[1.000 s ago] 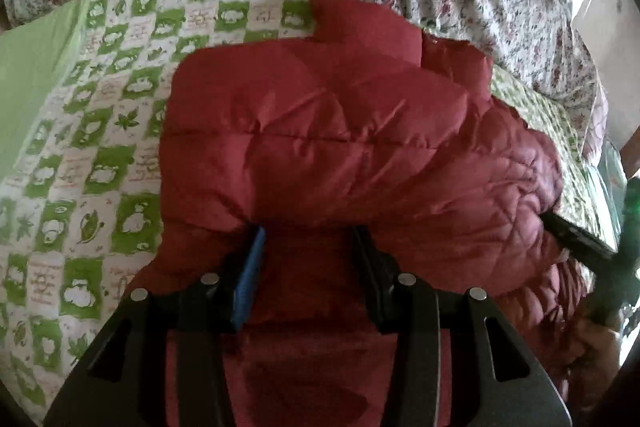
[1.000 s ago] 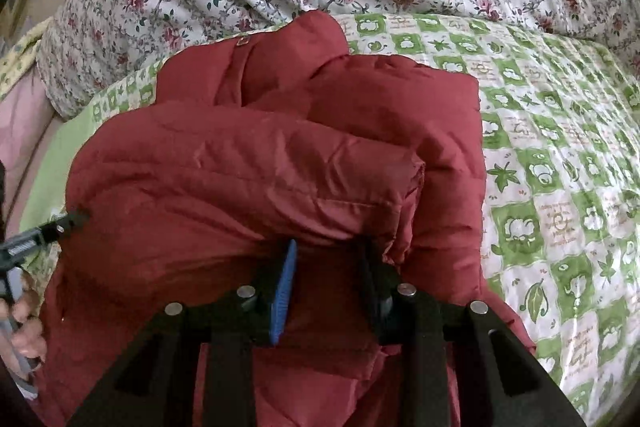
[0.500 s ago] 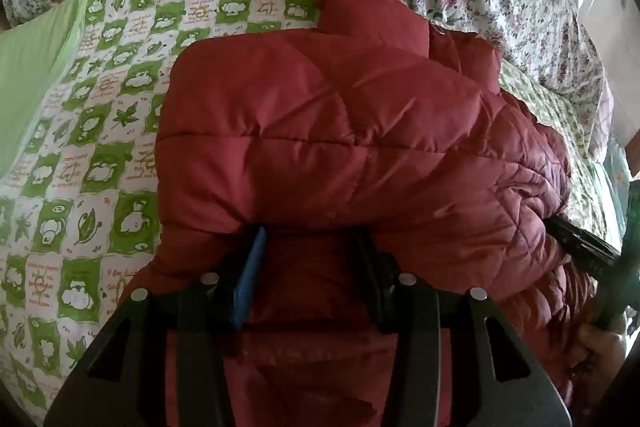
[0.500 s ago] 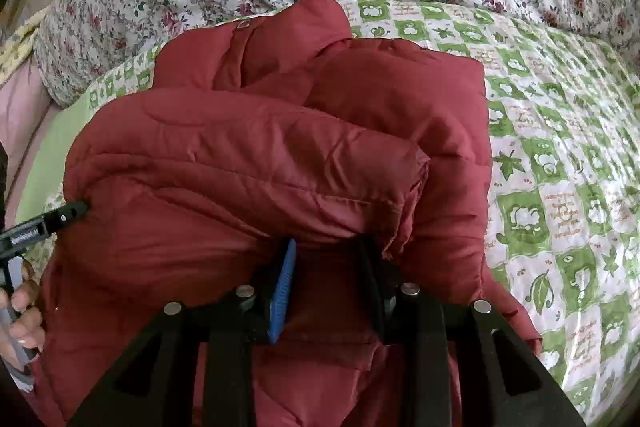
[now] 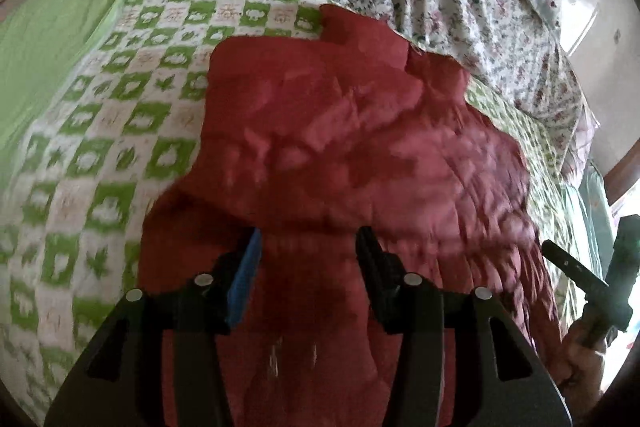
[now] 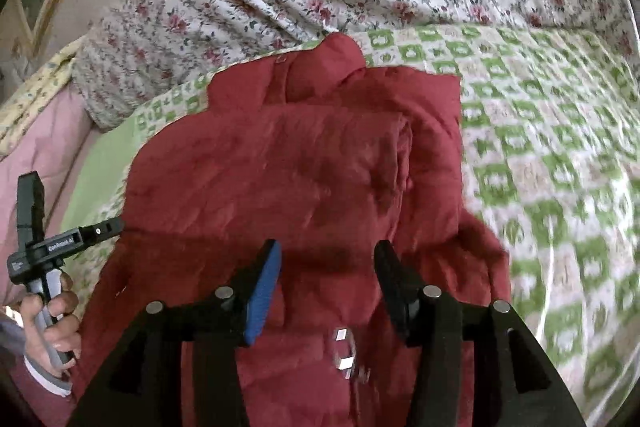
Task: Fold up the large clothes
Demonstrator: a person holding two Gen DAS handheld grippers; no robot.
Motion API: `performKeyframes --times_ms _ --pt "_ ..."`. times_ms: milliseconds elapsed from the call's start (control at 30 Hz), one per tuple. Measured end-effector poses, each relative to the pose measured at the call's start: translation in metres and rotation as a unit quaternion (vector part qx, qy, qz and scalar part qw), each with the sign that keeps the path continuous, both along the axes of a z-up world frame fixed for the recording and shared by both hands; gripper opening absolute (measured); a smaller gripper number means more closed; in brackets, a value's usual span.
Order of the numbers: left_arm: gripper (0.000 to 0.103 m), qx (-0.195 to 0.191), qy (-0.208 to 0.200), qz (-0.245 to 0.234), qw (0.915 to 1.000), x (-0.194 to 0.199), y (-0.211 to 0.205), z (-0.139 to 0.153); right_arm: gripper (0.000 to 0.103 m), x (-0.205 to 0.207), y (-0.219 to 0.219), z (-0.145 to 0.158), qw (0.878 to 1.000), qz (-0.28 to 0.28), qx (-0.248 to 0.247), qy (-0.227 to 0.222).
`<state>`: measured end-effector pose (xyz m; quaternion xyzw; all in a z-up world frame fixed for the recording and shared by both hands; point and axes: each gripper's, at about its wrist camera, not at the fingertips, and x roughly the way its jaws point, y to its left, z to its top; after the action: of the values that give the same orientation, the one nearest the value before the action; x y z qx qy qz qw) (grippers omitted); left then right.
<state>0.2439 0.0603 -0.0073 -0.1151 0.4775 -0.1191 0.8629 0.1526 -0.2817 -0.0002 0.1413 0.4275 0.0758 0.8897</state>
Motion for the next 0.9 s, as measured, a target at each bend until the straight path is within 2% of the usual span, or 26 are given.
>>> performKeyframes --times_ms 100,233,400,567,900 --pt "0.047 0.004 0.001 -0.007 1.0 -0.025 0.001 0.002 0.053 -0.019 -0.001 0.003 1.0 0.005 0.022 0.002" --pt "0.047 0.02 0.003 -0.002 0.9998 -0.054 0.004 0.002 0.069 -0.041 -0.002 0.01 1.0 0.007 0.027 0.004" --pt "0.047 0.015 0.013 0.006 0.9998 -0.083 0.014 0.002 0.071 -0.066 -0.006 0.019 1.0 0.004 0.027 0.003" --pt "0.047 0.008 0.019 0.016 0.9996 -0.108 0.027 0.002 0.083 -0.097 -0.018 0.026 1.0 -0.014 0.016 -0.003" --pt "0.047 0.009 0.026 0.043 0.9987 -0.143 0.053 -0.001 0.084 -0.154 -0.031 0.009 0.998 -0.038 -0.038 0.037"
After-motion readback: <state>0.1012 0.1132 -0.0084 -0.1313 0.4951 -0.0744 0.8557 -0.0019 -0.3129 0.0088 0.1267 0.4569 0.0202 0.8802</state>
